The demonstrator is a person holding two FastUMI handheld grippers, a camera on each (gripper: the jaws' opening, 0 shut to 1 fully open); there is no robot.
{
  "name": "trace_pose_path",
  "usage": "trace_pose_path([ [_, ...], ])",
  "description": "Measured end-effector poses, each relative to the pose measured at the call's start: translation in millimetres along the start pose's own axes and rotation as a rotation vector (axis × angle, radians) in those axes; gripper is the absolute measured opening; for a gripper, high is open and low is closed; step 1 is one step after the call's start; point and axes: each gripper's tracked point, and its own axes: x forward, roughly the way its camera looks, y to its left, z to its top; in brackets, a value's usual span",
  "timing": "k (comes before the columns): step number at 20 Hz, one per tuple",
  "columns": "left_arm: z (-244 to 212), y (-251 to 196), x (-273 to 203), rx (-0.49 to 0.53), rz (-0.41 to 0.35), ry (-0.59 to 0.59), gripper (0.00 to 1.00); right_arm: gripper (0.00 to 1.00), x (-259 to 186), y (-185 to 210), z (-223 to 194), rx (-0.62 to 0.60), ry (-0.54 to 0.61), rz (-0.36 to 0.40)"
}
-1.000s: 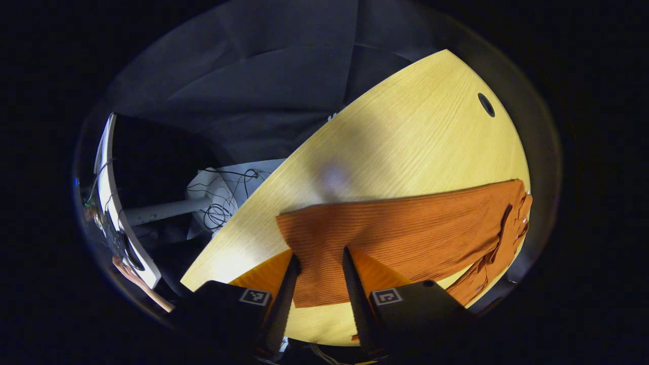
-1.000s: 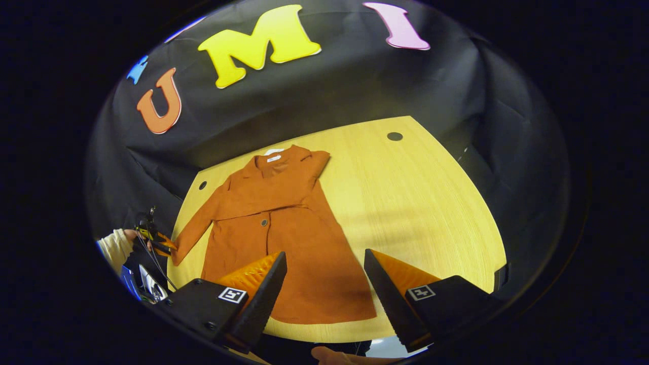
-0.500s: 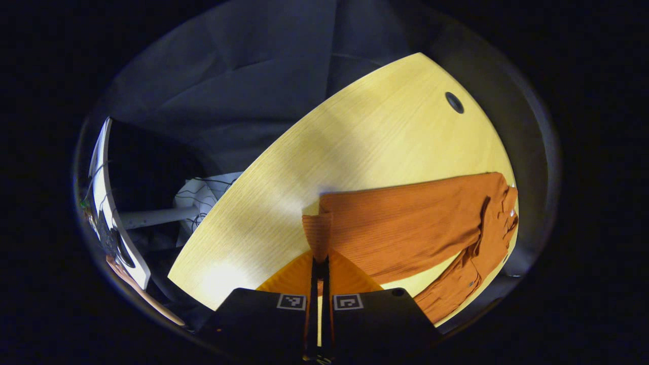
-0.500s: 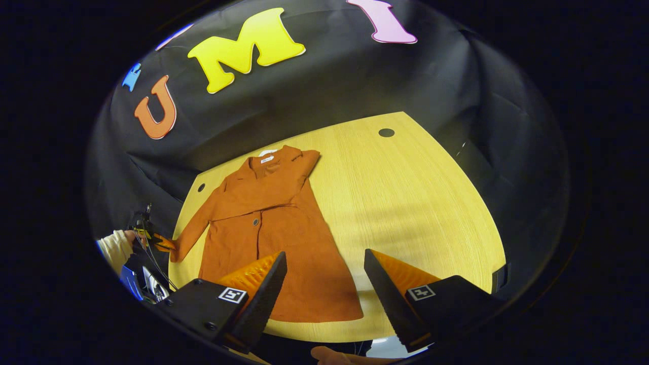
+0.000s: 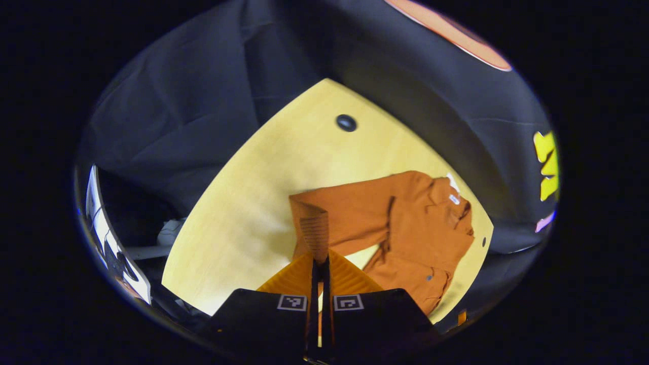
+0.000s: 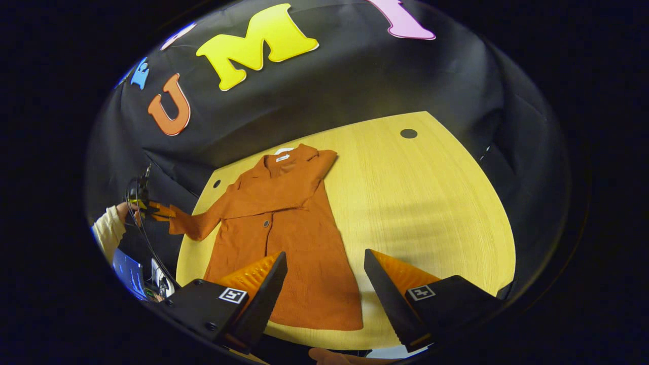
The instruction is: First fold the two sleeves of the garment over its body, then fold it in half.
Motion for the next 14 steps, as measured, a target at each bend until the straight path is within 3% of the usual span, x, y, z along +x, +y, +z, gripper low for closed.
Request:
trace_pose_path([
  [4,-15.7,-86.6,0.8,0.133,-0.062,0.008,0.05,0.99,8.3,13.7,6.2,-0.026,0.004,0.07],
  [8,-52.0,-193.2,31.0,0.231,-0.168,0.037,0.05,0.98,11.1,19.1,2.7,-0.003,0.039,0.124],
  [14,-111.2,-299.5,82.9,0.38,-0.227,0.127,0.05,0.99,6.1,-1.8,-8.0,-0.007,0.046,0.103],
])
